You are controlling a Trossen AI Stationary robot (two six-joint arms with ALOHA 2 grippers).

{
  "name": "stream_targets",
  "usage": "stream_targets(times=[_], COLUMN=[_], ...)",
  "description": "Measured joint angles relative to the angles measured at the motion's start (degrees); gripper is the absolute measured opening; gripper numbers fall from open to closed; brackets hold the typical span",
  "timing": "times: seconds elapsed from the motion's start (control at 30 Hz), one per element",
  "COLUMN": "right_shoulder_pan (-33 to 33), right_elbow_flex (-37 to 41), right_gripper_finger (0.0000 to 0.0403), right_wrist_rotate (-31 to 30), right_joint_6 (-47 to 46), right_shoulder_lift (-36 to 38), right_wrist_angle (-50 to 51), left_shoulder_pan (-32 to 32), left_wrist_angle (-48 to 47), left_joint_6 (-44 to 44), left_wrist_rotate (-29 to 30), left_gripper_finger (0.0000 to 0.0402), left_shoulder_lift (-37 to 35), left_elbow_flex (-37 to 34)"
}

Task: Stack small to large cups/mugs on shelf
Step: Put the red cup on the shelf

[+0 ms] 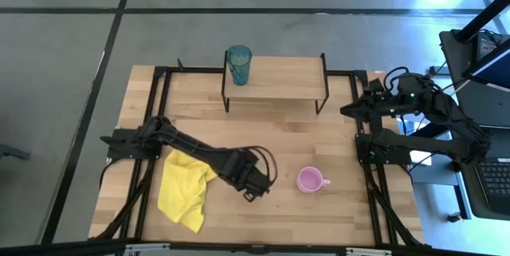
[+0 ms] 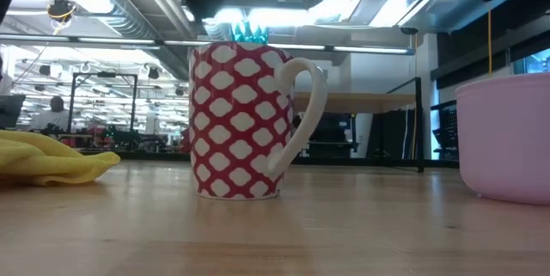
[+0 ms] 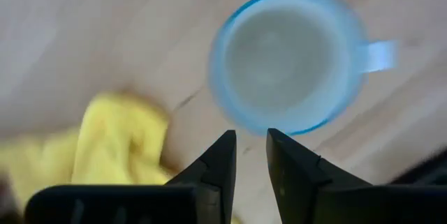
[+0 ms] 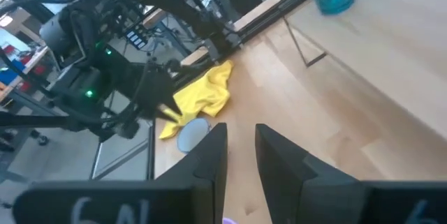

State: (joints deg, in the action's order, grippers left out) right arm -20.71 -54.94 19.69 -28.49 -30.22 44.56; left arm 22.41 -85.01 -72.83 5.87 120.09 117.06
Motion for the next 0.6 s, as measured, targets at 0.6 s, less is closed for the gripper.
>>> stream_targets(times=[0.6], right_shoulder_pan=[0.02], right_elbow_flex=[0.00], right_gripper_finger=[0.0077], right_wrist_rotate=[5.75], right_joint_6=[3.31], right_shoulder_lift=[-1.28], right_wrist_angle=[0.34], left_shoulder_pan=[3.72], left_wrist_angle=[1.45], left_joint_6=[-38.29], left_wrist_rotate=[6.47], left_gripper_finger=[0.0074], left_shoulder_lift=[0.39], left_elbow_flex=[-0.34])
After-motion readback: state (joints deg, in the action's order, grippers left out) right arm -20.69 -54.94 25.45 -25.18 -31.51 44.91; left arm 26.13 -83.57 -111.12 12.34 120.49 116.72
